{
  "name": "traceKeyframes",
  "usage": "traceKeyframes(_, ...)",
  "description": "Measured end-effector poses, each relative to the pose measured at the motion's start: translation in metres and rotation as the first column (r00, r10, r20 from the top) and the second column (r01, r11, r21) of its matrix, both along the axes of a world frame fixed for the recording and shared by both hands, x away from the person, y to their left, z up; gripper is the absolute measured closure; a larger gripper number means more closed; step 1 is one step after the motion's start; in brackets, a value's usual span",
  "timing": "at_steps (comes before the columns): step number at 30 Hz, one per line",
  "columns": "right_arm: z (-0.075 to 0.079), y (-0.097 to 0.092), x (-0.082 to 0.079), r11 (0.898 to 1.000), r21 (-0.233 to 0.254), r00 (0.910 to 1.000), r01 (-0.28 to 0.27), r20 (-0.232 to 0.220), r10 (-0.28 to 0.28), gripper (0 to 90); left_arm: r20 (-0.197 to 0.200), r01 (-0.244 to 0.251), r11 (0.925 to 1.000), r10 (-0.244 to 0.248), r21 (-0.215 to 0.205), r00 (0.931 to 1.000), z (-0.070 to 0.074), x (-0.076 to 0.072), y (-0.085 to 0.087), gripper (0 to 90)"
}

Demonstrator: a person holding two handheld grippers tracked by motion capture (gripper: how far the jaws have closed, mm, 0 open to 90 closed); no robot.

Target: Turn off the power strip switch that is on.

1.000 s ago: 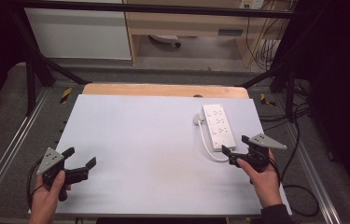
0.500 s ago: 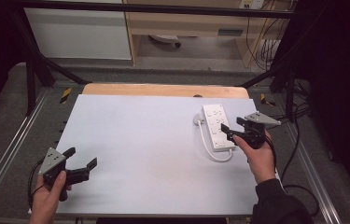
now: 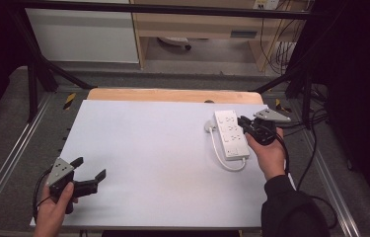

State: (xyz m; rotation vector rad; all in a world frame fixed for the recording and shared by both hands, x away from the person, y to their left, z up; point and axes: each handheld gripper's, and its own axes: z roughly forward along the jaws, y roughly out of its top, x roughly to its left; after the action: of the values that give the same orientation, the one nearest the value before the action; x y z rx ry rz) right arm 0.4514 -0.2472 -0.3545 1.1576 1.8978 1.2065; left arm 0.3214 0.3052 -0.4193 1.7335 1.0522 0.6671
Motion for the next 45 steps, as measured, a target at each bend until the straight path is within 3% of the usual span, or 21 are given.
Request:
traceKeyframes(3, 0.003, 0.004, 0.004, 1.000, -0.001, 1.0000, 0.001, 0.009, -0.001, 86.2, -0.004, 0.012, 0.9999, -0.012, 0.006, 0.9999, -0.001, 0.001, -0.003, 5.4)
traceKeyframes(7, 0.007, 0.006, 0.010, 0.999, 0.043, 0.9999, 0.004, 0.013, -0.004, 89.9, -0.002, 0.013, 0.9999, -0.013, 0.010, 0.9999, 0.000, -0.001, -0.002, 5.4)
traceKeyframes(14, 0.010, 0.016, 0.026, 1.000, 0.001, 0.9999, 0.000, 0.011, 0.000, 90.0, -0.007, 0.013, 0.9998, -0.013, 0.017, 0.9999, 0.000, -0.006, -0.003, 5.3)
traceKeyframes(18, 0.009, 0.020, 0.033, 1.000, 0.008, 0.9999, -0.010, 0.010, 0.010, 90.0, -0.018, 0.001, 1.0000, 0.000, 0.009, 0.9998, 0.000, -0.006, -0.001, 5.5)
traceKeyframes(20, 0.006, 0.023, 0.041, 1.000, -0.010, 0.9996, -0.025, 0.010, 0.025, 90.0, -0.023, -0.004, 1.0000, 0.004, 0.002, 0.9997, 0.000, -0.006, 0.000, 5.8)
traceKeyframes(22, 0.005, 0.023, 0.043, 1.000, -0.012, 0.9997, -0.023, 0.003, 0.023, 90.0, -0.028, -0.001, 0.9994, 0.000, -0.033, 0.9996, 0.001, -0.007, 0.001, 6.1)
traceKeyframes(24, 0.001, 0.023, 0.048, 1.000, 0.001, 0.9998, -0.013, -0.012, 0.013, 90.0, -0.032, -0.001, 0.9989, -0.001, -0.048, 0.9995, 0.001, -0.008, 0.002, 5.7)
traceKeyframes(27, -0.004, 0.023, 0.053, 1.000, 0.018, 0.9996, -0.007, -0.027, 0.007, 90.0, -0.031, -0.001, 0.9993, 0.000, -0.037, 0.9995, 0.000, -0.009, 0.002, 5.8)
traceKeyframes(33, -0.018, 0.024, 0.065, 1.000, 0.003, 0.9985, 0.009, -0.055, -0.009, 90.0, -0.031, 0.005, 0.9993, -0.006, -0.037, 0.9995, 0.001, -0.011, 0.001, 5.9)
traceKeyframes(45, -0.020, 0.024, 0.071, 1.000, 0.001, 0.9968, 0.018, -0.077, -0.018, 90.0, -0.047, 0.029, 0.9995, -0.030, -0.014, 0.9984, -0.002, -0.009, -0.006, 5.9)
